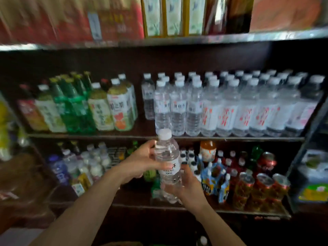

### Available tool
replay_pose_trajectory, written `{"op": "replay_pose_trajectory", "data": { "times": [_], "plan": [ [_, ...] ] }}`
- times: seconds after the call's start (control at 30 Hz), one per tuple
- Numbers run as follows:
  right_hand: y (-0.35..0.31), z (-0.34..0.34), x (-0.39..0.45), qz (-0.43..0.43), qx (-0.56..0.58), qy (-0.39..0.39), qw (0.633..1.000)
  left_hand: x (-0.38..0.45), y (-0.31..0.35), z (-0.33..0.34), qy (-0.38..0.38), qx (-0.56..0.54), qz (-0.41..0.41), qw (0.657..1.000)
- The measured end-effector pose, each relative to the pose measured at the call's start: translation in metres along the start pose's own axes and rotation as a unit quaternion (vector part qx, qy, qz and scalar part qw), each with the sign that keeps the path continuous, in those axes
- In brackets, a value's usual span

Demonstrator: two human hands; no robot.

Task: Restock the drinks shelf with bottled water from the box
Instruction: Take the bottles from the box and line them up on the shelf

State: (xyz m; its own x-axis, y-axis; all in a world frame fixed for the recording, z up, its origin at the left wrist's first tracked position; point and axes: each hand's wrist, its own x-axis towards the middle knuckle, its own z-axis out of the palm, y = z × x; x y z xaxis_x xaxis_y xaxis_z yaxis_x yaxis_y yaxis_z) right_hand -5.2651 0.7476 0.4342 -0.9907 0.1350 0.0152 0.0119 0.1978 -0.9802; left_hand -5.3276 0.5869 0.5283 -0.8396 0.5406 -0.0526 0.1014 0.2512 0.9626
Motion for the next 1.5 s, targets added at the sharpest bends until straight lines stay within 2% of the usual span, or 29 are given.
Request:
{"op": "replay_pose_trajectory", "data": {
  "times": [0.17,0.3,0.53,0.73,0.93,1.13,1.5],
  "plan": [
    [-0.074,0.020,0.039,-0.040,-0.064,0.018,0.997,0.006,0.057,-0.056,0.049,0.016,0.017,0.999],
    [-0.096,0.052,0.086,-0.043,-0.096,0.039,0.994,0.027,0.068,-0.099,0.096,0.047,0.023,0.994],
    [-0.091,0.110,0.168,-0.024,-0.107,0.110,0.988,0.093,0.029,-0.152,0.172,0.068,0.027,0.982],
    [-0.088,0.127,0.204,-0.022,-0.209,0.194,0.958,0.143,0.017,-0.164,0.179,0.102,0.086,0.975],
    [-0.081,0.148,0.209,-0.048,-0.151,0.260,0.953,0.162,0.019,-0.158,0.207,0.153,0.128,0.958],
    [-0.070,0.150,0.219,-0.050,-0.098,0.242,0.964,0.188,0.017,-0.157,0.199,0.125,0.107,0.966],
    [-0.074,0.144,0.240,-0.022,-0.109,0.209,0.972,0.217,0.011,-0.156,0.212,0.137,0.102,0.962]
  ]
}}
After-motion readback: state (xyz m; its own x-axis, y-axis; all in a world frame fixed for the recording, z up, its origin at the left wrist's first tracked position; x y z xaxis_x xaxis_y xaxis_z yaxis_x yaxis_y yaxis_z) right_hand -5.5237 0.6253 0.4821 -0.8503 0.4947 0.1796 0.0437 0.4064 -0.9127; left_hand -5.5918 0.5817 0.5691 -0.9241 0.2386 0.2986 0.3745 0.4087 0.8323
